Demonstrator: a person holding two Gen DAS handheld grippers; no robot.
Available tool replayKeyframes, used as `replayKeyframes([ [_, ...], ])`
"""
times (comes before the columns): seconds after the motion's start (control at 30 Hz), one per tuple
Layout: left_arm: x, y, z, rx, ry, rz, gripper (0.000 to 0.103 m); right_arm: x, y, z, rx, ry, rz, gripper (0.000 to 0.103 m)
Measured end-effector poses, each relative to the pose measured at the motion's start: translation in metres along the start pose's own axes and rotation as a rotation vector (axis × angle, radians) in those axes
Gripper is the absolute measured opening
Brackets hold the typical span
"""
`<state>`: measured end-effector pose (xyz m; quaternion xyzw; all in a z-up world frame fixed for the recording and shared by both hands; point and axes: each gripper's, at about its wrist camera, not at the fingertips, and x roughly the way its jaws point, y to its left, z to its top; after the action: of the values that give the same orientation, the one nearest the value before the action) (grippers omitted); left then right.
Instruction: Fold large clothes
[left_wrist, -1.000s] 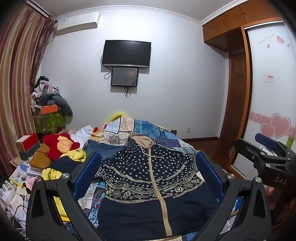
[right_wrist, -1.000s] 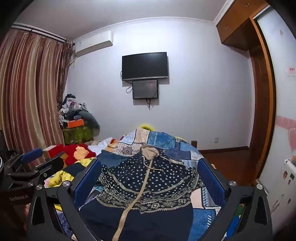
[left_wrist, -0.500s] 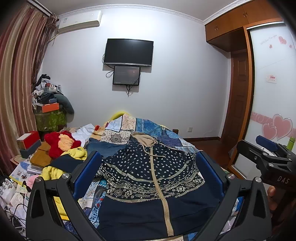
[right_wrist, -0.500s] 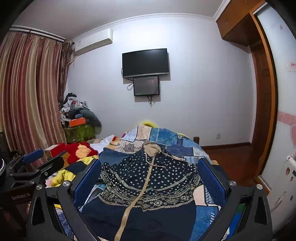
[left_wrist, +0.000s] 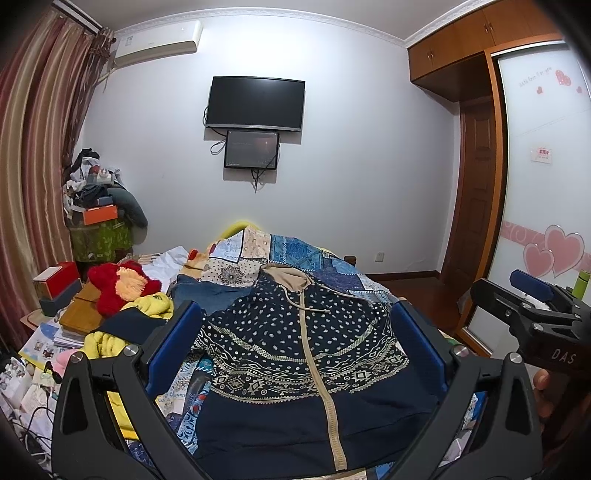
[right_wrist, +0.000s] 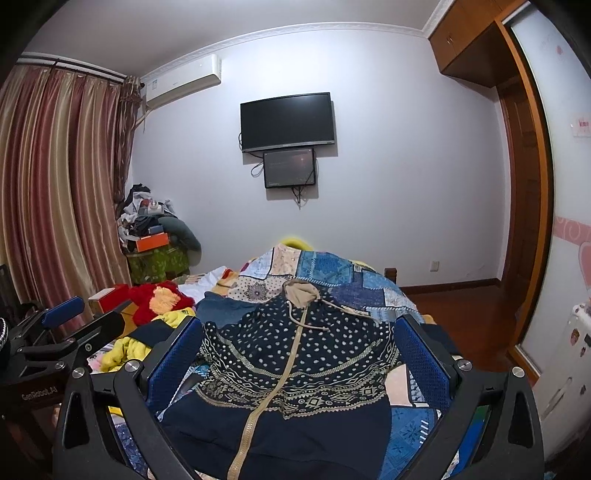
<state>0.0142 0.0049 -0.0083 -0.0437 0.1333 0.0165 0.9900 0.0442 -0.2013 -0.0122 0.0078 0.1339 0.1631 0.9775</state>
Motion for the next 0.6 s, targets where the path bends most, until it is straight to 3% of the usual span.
replayKeyframes([
  [0.6, 0.0004, 0.0009, 0.0002, -0.002, -0.003, -0.002, 0.103, 0.0008, 0.0022, 0.0000, -0.003, 0.004, 0.004, 0.103],
])
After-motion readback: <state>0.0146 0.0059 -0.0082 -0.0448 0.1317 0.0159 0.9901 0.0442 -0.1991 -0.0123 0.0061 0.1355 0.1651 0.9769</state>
